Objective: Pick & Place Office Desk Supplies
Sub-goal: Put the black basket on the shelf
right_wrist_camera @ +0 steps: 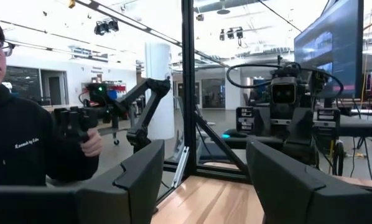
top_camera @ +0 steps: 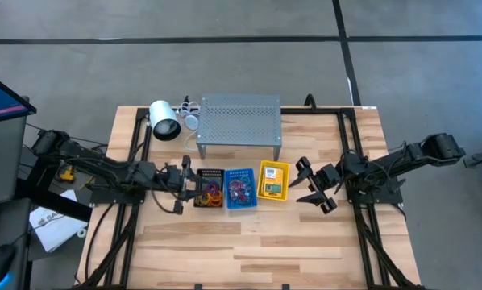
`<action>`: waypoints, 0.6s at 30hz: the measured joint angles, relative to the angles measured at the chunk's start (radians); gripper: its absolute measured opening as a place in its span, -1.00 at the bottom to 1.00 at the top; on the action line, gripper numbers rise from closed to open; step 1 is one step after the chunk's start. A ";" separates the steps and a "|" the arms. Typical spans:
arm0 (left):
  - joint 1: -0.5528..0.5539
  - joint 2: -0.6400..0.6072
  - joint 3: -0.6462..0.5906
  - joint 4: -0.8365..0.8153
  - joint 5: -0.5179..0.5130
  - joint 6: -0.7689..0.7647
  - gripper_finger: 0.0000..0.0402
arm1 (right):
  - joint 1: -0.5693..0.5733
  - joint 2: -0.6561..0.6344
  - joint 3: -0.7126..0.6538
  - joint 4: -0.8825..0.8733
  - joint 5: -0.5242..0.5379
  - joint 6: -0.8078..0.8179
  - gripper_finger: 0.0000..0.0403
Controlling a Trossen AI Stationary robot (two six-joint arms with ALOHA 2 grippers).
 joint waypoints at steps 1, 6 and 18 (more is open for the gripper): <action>0.000 0.000 0.012 -0.046 -0.014 -0.008 -0.32 | 0.000 0.000 0.000 -0.003 0.000 0.000 0.11; -0.001 0.000 0.103 -0.295 -0.024 -0.075 -0.32 | 0.000 0.000 0.000 -0.008 0.000 -0.001 0.11; -0.010 0.046 0.190 -0.620 0.041 -0.257 -0.32 | -0.009 0.000 0.000 -0.027 0.000 -0.003 0.11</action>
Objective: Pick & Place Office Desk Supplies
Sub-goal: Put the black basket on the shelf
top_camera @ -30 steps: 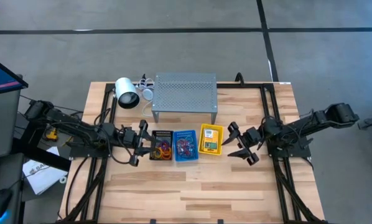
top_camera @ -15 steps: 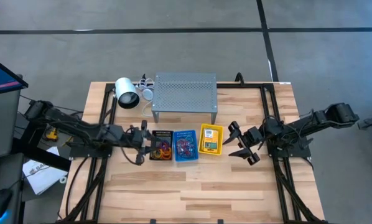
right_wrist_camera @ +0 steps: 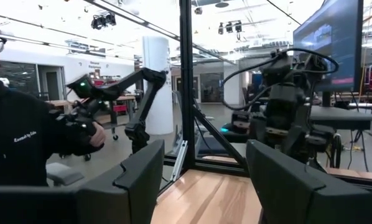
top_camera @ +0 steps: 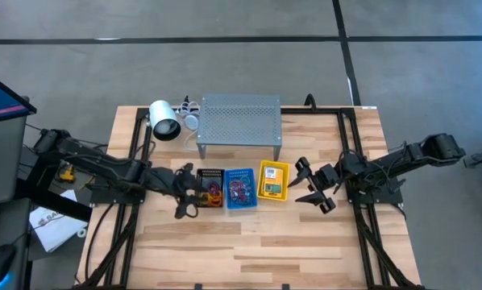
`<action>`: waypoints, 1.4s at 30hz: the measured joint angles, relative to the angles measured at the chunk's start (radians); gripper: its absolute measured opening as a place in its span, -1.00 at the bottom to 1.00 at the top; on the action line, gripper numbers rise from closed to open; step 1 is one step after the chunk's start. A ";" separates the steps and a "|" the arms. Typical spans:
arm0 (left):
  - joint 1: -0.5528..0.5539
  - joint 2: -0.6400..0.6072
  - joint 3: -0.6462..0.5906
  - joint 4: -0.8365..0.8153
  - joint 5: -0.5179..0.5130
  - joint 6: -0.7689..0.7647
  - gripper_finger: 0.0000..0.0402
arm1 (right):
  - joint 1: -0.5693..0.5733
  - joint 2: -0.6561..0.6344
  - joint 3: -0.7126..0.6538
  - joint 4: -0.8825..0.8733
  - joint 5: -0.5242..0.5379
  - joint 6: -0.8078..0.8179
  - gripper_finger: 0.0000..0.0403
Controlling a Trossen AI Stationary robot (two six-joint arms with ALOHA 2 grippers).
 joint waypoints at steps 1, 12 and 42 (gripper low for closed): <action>0.000 0.020 0.006 0.001 0.011 -0.004 -0.32 | -0.003 0.000 0.000 -0.002 0.000 0.000 0.11; -0.002 0.307 0.175 -0.222 0.047 -0.008 -0.32 | -0.013 0.000 0.000 -0.024 0.000 0.001 0.11; -0.037 0.473 0.294 -0.405 0.071 -0.067 -0.32 | -0.013 0.000 0.000 -0.045 0.000 0.001 0.11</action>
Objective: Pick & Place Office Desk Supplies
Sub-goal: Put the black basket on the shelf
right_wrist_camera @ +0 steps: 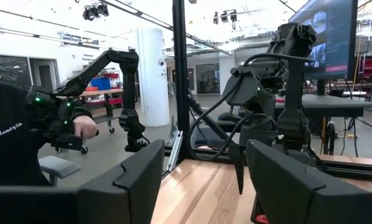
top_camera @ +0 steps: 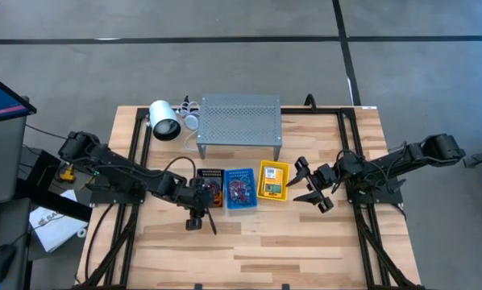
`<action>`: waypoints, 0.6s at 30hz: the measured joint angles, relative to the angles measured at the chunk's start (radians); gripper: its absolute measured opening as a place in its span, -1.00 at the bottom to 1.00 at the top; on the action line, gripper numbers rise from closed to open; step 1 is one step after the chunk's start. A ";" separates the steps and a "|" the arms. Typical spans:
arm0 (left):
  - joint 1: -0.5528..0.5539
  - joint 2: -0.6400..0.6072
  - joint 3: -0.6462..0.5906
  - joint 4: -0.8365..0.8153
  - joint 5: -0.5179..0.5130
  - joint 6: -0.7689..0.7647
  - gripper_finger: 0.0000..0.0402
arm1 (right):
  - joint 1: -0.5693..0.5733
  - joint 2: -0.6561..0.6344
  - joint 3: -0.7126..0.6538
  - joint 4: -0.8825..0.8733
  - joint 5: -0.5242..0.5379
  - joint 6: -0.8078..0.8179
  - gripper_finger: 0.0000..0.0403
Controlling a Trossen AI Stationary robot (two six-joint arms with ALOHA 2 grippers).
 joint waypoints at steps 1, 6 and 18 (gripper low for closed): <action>0.004 0.000 0.000 0.000 0.000 0.000 -0.32 | 0.000 0.000 0.000 0.000 0.000 0.000 0.11; 0.012 0.011 -0.002 0.009 -0.006 0.011 -0.32 | 0.000 0.000 0.000 -0.001 0.000 0.000 0.11; 0.012 0.110 -0.004 0.028 -0.003 0.015 -0.32 | 0.000 0.000 0.000 -0.020 0.000 0.000 0.11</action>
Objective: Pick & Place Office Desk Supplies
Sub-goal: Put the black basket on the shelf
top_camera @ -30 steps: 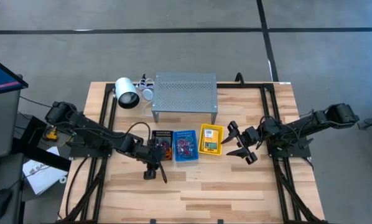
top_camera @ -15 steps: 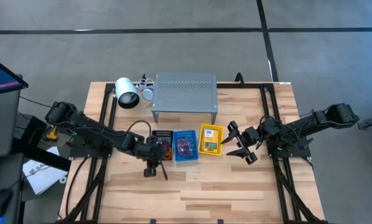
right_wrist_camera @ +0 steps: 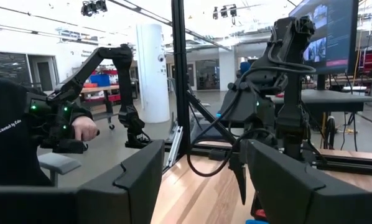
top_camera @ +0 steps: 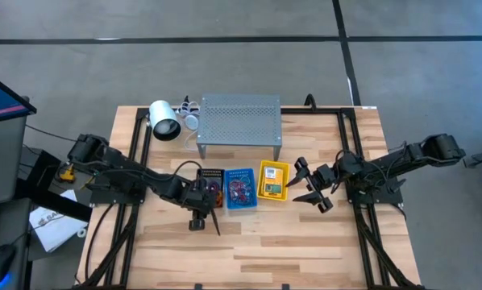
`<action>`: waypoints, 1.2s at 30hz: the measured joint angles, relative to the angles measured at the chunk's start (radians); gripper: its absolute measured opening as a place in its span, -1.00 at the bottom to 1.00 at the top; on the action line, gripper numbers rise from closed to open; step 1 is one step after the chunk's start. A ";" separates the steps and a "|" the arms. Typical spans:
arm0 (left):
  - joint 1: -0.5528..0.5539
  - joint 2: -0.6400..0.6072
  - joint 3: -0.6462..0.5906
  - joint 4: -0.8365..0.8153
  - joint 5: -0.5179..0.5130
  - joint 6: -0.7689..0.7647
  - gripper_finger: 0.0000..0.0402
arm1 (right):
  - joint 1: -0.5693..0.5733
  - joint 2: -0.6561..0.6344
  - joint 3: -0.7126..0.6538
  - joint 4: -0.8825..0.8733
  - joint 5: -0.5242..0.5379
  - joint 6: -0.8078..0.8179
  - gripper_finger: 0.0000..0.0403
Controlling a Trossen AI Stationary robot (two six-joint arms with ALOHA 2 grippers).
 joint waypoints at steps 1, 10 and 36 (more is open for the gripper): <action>0.000 0.000 0.000 -0.004 0.000 0.001 -0.32 | 0.000 0.000 0.000 0.000 0.000 0.000 0.11; 0.008 -0.002 0.000 -0.011 0.003 0.001 -0.32 | -0.012 0.000 0.000 -0.005 0.000 0.002 0.11; 0.057 -0.003 0.000 -0.012 0.031 0.019 -0.94 | -0.012 0.000 0.000 -0.010 0.000 0.002 0.11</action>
